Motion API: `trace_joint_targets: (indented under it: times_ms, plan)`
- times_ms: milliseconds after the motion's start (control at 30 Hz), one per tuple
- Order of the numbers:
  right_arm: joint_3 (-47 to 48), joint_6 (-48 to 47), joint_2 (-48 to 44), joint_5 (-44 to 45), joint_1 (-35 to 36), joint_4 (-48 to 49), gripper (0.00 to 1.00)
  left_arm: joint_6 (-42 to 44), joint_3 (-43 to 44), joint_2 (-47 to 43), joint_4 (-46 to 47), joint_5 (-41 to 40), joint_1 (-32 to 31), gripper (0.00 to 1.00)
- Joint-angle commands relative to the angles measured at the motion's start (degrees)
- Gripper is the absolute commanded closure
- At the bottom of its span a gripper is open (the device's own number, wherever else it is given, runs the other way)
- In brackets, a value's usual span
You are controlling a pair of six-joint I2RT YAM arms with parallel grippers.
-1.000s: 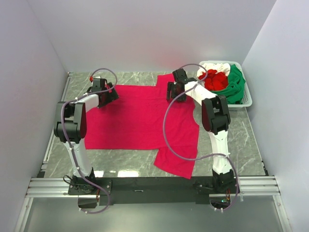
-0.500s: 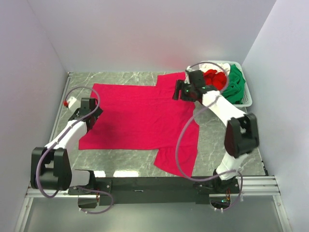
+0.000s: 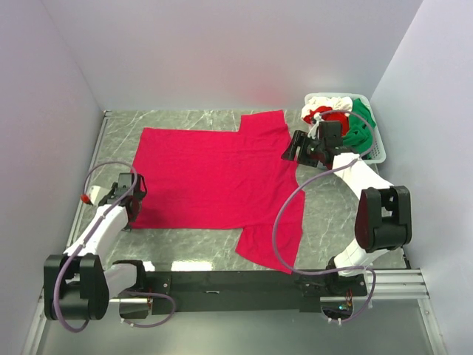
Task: Fold and stack the t-shirts
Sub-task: Flatten the tshirt out
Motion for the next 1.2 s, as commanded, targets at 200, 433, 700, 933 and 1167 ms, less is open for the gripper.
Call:
trace_joint_targets:
  times_ms: [200, 433, 700, 933, 1167]
  plan:
    - [-1.93, 0.7, -3.61, -6.4, -2.95, 5.78, 0.25, -11.6, -4.26, -3.4, -5.15, 2.74, 0.14, 0.11]
    - [-2.82, 1.32, -3.79, -7.73, -4.09, 6.83, 0.25, -12.4, -5.59, -3.76, -4.53, 1.78, 2.16, 0.13]
    - [-3.08, 0.88, -4.49, -6.59, -4.62, 6.31, 0.26, -9.24, -7.17, -2.88, 0.3, 2.74, 6.64, 0.21]
    - [-3.87, 0.88, -5.81, -6.15, -4.88, 6.39, 0.26, -6.25, -7.87, -1.47, 4.25, 4.06, 9.1, 0.32]
    - [-4.05, 0.79, -5.99, -5.88, -4.88, 6.3, 0.26, -4.49, -8.31, 0.37, 6.72, 5.2, 10.25, 0.59]
